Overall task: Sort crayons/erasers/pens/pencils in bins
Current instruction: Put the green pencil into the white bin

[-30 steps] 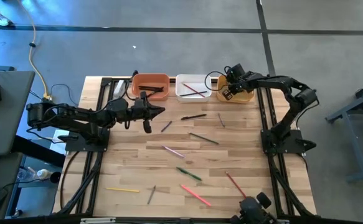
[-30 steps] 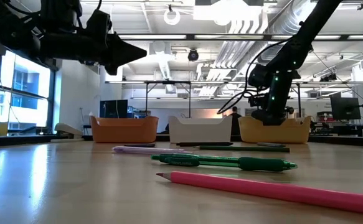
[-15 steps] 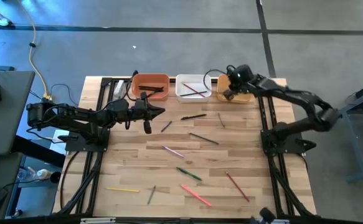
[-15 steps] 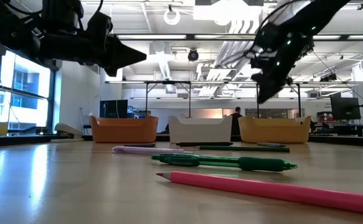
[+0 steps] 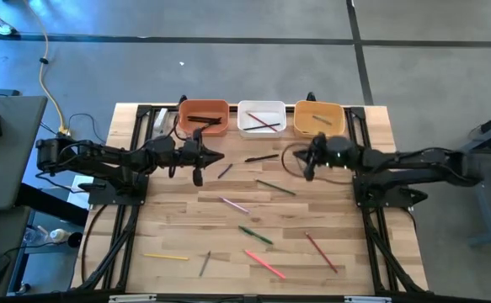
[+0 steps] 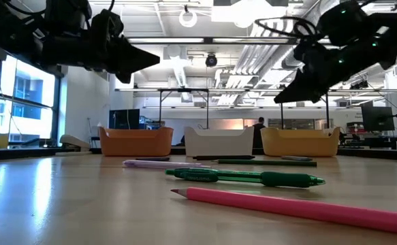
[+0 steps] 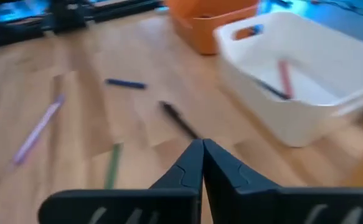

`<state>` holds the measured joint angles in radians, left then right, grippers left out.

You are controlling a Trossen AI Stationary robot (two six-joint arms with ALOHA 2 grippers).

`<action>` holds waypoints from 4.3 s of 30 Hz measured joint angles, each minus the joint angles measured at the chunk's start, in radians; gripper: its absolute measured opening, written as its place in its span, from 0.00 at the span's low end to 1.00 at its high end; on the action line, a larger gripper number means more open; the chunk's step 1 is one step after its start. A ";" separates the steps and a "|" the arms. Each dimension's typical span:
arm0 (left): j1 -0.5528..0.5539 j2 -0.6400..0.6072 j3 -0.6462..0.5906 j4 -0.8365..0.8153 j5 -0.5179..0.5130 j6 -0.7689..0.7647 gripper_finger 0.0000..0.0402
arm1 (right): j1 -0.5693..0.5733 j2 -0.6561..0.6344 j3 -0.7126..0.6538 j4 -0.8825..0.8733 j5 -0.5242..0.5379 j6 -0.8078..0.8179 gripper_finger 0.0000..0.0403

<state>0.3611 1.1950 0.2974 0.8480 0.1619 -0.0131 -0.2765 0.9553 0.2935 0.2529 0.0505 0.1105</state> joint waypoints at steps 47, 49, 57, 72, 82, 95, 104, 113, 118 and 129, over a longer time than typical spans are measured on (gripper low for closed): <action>-0.055 0.000 0.000 0.012 -0.019 0.012 0.00 | 0.406 0.676 0.444 -0.619 0.169 0.275 0.25; -0.055 0.000 0.000 0.012 -0.019 0.006 0.00 | 0.406 0.677 0.444 -0.620 0.163 0.275 0.20; -0.055 0.000 0.000 0.012 -0.019 0.005 0.00 | 0.407 0.678 0.442 -0.617 0.151 0.258 0.02; -0.055 0.000 0.000 0.009 -0.018 0.005 0.00 | 0.462 0.553 0.341 -0.226 0.231 0.234 0.01; -0.055 0.000 0.000 0.013 -0.017 -0.003 0.00 | 0.290 0.550 0.332 -0.027 0.257 0.280 0.01; -0.055 0.000 0.000 0.016 -0.018 -0.002 0.00 | -0.070 0.617 0.654 -0.334 0.260 0.015 0.01; -0.055 0.000 0.000 0.017 -0.018 -0.002 0.00 | -0.197 0.888 1.020 -0.711 0.184 -0.144 0.01; -0.055 0.000 0.000 0.017 -0.019 0.006 0.00 | -0.234 0.977 1.125 -0.868 0.169 -0.206 0.01; -0.055 0.000 0.000 0.017 -0.019 0.006 0.00 | -0.276 0.977 1.125 -0.865 0.128 -0.265 0.01; -0.055 0.000 0.000 0.018 -0.019 0.006 0.00 | -0.326 0.987 1.125 -0.862 0.077 -0.317 0.01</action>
<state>0.3058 1.1950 0.2974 0.8658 0.1429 -0.0074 -0.6025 1.9427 1.4189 -0.6090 0.1280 -0.2070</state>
